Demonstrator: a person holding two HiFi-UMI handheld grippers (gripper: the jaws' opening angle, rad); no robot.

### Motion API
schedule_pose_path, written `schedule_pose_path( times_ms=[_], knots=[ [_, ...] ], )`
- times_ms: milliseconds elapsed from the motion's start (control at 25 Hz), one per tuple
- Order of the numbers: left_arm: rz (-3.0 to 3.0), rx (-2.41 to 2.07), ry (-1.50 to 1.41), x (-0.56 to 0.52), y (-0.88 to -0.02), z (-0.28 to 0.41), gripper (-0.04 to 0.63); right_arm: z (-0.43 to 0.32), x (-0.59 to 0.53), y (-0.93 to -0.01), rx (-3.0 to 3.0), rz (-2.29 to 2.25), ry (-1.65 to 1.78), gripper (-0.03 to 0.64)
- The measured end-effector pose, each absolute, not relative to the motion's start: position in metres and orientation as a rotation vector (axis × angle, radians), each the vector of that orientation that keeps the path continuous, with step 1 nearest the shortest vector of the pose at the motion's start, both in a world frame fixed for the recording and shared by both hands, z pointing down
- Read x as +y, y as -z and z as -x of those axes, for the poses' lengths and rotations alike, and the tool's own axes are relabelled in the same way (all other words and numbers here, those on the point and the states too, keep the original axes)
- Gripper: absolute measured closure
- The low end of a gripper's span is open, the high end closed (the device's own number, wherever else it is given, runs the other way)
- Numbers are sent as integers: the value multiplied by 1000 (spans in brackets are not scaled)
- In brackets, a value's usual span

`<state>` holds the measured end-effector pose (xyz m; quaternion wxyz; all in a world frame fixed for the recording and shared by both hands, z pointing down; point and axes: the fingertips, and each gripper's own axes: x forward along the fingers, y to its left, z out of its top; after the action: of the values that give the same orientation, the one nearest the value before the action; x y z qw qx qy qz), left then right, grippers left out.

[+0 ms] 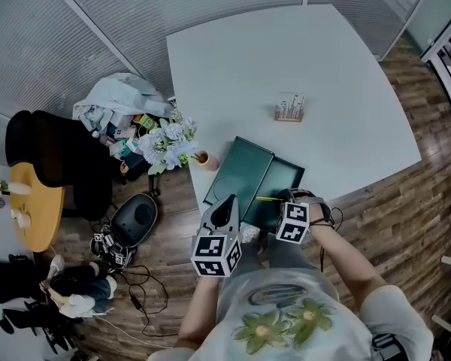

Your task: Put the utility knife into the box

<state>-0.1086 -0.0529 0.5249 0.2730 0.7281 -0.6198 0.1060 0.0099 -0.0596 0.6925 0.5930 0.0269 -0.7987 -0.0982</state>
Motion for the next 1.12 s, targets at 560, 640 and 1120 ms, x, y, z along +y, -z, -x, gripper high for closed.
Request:
schedule_pose_path(
  times_ms=[560,640,1120],
  knots=[
    [-1946,-1679,-285,-51,-526,113,598,-9,-56,-709,-1769,33,271,557],
    [-1945,-1679,-285,-51,-526,113,598,-8,-56,-712,-1764,39,272,557],
    [-1937,-1686,-285,-49,-527,114,598,-6,-55,-718,-1749,52,285,555]
  ],
)
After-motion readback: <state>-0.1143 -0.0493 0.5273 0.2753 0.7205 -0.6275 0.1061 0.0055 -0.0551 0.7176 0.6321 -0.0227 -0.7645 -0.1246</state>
